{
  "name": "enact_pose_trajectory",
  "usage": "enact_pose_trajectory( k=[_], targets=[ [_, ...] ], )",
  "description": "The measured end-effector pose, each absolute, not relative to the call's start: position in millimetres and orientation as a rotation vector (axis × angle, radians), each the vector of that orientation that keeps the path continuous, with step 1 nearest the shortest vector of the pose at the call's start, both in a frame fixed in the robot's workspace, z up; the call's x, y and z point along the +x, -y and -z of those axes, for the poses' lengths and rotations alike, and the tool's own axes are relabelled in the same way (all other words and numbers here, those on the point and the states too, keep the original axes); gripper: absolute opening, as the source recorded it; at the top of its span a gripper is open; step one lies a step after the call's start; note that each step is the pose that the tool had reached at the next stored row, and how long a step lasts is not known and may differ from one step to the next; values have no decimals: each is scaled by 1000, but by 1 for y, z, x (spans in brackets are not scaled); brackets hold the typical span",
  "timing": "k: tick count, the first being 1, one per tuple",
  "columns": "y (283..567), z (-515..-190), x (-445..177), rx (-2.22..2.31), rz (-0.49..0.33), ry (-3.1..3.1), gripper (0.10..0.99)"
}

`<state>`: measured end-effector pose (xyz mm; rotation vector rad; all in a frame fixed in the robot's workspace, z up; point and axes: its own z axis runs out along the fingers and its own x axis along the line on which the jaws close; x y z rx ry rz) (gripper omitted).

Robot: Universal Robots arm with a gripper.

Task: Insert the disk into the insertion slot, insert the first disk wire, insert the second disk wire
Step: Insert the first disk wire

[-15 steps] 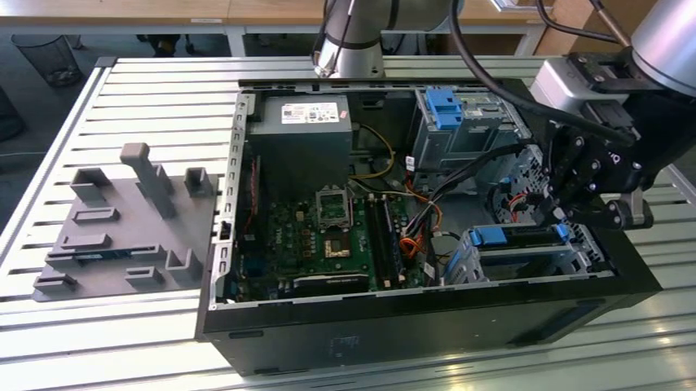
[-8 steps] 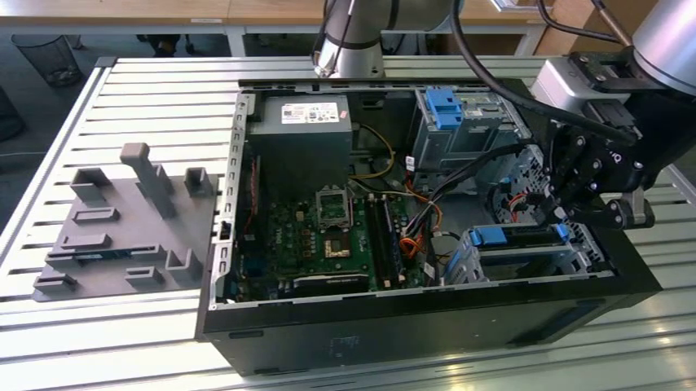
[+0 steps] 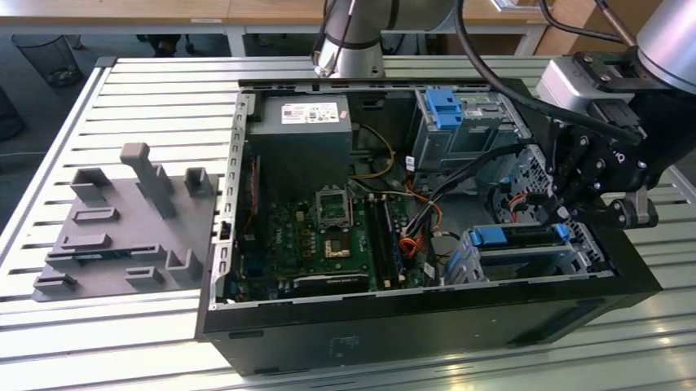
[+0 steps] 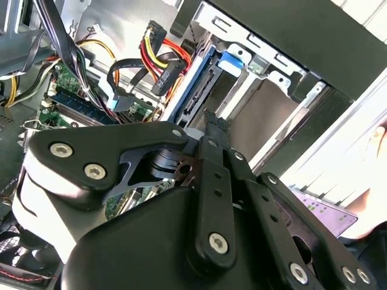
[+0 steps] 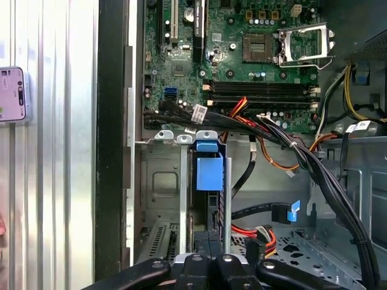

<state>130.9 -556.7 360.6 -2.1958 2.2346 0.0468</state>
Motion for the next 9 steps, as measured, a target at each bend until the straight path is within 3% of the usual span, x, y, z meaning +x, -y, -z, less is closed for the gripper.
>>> enact_pose_trajectory(
  k=[9],
  targets=[
    [548, -360, 134, -2183, -46, -2247, 106]
  ],
)
